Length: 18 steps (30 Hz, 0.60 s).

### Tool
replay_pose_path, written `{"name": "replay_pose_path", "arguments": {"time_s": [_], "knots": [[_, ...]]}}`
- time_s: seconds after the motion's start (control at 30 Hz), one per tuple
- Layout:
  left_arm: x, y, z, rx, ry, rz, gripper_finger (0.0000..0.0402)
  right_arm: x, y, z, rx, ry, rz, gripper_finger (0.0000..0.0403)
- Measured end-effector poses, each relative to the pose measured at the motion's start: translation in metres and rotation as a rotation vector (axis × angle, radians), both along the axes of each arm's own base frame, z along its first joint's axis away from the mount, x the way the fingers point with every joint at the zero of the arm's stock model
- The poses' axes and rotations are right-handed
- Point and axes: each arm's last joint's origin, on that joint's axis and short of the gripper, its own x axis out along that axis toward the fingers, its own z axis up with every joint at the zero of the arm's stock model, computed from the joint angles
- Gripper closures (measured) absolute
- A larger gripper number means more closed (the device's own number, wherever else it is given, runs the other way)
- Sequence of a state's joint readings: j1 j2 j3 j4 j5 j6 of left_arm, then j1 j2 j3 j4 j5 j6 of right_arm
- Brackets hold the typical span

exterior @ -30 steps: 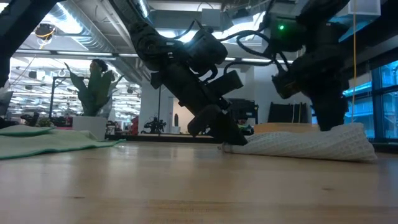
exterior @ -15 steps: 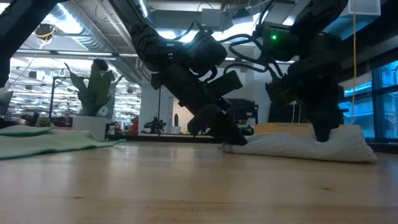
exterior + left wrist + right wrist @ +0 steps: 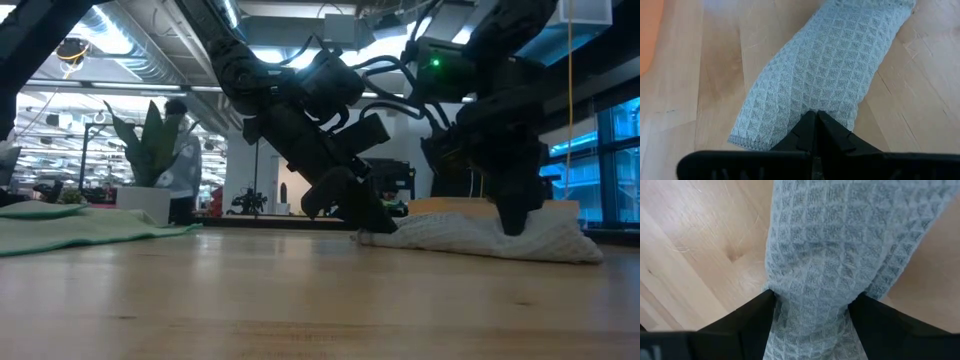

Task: Roll microfiber towels into tight, uniform cylinder then place into a basket
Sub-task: Put the gray microfiber towel into the orange bin

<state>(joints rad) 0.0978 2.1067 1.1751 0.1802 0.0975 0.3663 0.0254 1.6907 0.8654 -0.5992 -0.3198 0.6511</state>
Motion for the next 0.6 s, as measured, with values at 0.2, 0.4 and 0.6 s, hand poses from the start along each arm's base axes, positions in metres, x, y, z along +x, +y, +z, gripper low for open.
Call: {"name": "replay_pose_path", "arguments": {"time_s": [0.2,0.4,0.6], "knots": [[0.0001,0.0,0.0001,0.0,-0.002,0.001,0.0388,0.0,-0.0007,-0.0051,-0.024,0.027,-0.006,0.0184],[0.0015,0.0004,0.0008,-0.034,-0.026,0.039,0.0388,0.0004,-0.001,-0.0064,-0.035,0.025,-0.003,0.0254],[0.0027,0.0006,0.0019,-0.043,-0.044,0.055,0.0388,0.0006,-0.0012,-0.0072,-0.035,0.021,-0.001,0.0343]]}}
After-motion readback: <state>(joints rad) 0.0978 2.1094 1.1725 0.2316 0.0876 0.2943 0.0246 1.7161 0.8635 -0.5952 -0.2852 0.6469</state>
